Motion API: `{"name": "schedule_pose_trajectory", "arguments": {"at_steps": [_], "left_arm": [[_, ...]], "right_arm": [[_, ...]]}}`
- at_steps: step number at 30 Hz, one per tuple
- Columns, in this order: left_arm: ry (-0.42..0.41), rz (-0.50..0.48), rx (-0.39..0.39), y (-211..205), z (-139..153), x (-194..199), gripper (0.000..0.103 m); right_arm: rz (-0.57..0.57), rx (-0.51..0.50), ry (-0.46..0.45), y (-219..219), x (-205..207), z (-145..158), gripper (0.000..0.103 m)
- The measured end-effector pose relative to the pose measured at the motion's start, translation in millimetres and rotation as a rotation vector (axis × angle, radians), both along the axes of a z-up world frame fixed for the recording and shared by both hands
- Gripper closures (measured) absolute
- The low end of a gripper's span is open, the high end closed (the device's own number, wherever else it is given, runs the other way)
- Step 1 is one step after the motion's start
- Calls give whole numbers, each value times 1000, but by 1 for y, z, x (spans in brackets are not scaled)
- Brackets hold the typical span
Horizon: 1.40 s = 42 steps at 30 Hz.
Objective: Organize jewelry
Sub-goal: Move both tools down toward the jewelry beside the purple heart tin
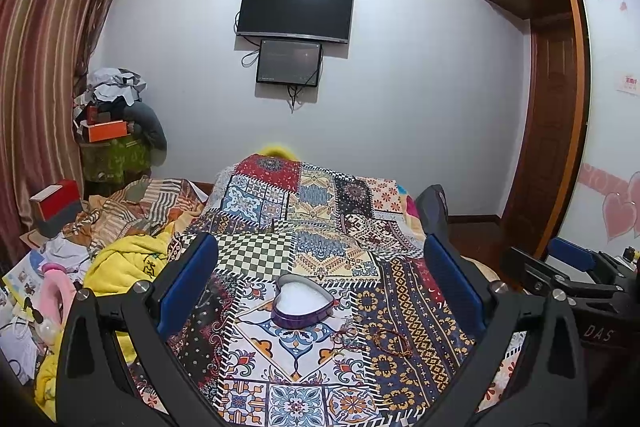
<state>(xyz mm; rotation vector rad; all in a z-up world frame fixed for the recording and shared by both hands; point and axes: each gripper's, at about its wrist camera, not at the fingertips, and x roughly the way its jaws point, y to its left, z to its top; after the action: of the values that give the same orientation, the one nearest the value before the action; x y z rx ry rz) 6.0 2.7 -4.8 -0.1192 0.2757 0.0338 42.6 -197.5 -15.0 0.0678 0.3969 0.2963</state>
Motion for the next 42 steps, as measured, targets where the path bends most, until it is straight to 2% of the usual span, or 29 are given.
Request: {"name": "schedule_pose_trajectory", "arguments": {"at_steps": [13, 25, 33, 36, 39, 42], "left_arm": [[115, -14, 0, -1, -27, 39, 0], [290, 5, -18, 5, -78, 88, 0], [444, -33, -1, 9, -125, 113, 8], [504, -66, 2, 8, -144, 119, 14], [555, -95, 18, 3, -161, 123, 19], [598, -135, 18, -2, -174, 127, 28]], "right_arm": [[-33, -13, 88, -9, 26, -24, 0], [-41, -89, 230, -11, 65, -69, 0], [13, -105, 360, -15, 89, -107, 0], [29, -111, 391, -15, 95, -118, 1], [61, -123, 426, -13, 100, -128, 7], [107, -136, 464, -8, 105, -138, 17]]}}
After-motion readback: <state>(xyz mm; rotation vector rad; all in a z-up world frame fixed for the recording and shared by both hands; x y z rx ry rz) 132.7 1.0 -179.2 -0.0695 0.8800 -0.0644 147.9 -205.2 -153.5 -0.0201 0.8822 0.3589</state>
